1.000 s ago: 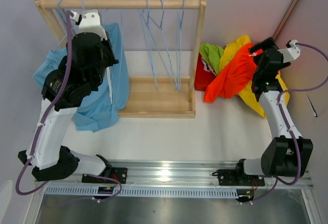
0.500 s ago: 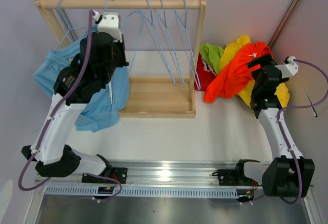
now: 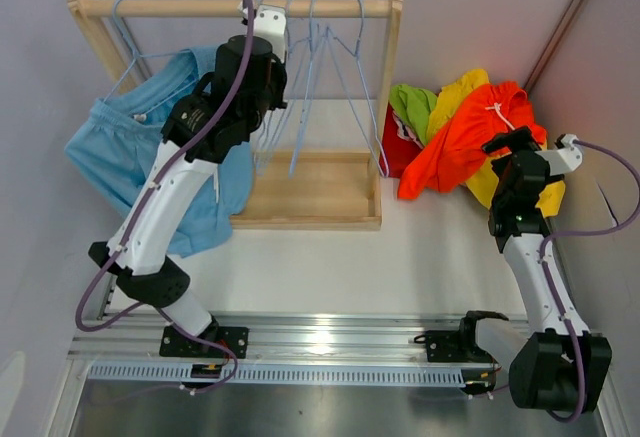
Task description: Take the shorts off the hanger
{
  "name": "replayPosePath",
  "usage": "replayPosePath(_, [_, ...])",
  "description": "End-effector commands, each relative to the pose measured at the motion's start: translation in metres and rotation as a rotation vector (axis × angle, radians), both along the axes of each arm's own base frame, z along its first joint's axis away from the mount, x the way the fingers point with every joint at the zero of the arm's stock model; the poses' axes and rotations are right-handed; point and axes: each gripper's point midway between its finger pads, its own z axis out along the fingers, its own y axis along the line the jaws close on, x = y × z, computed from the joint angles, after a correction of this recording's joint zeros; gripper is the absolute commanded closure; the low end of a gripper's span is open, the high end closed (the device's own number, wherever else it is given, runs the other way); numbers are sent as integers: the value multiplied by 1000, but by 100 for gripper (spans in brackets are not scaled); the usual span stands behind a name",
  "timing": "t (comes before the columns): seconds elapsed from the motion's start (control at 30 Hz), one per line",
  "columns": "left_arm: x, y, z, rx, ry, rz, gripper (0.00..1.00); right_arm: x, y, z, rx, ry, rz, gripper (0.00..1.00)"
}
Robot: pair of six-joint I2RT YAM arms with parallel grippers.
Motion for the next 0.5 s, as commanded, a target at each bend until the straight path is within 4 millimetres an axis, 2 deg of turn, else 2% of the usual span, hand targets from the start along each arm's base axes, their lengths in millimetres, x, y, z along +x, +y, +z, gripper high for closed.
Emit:
replayPosePath(0.0, [-1, 2, 7, 2, -16, 7, 100, -9, -3, 17, 4, -68, -15, 1])
replayPosePath(0.07, [-2, 2, -8, 10, 15, 6, 99, -12, -2, 17, 3, -69, -12, 0])
replayPosePath(0.1, [-9, 7, 0, -20, -7, 6, 91, -13, -2, 15, 1, -60, -9, 0])
replayPosePath(0.13, [-11, 6, -10, -14, 10, -2, 88, -14, -2, 16, 1, -60, -9, 1])
replayPosePath(0.2, [-19, 11, -16, -21, 19, -5, 79, -17, -1, 17, 2, -55, -4, 1])
replayPosePath(0.27, [-26, 16, -16, -28, 18, -8, 71, -20, 0, 20, 5, -61, -1, 0])
replayPosePath(0.3, [-33, 21, -18, -26, 23, -7, 61, -24, 1, 24, 4, -70, 2, 0])
replayPosePath(0.4, [-45, 31, -12, -33, 14, -4, 49, -30, 3, 29, 2, -78, 10, 0])
replayPosePath(0.47, [-57, 42, -1, -47, -4, -2, 42, -32, 3, 30, 3, -77, 11, 1])
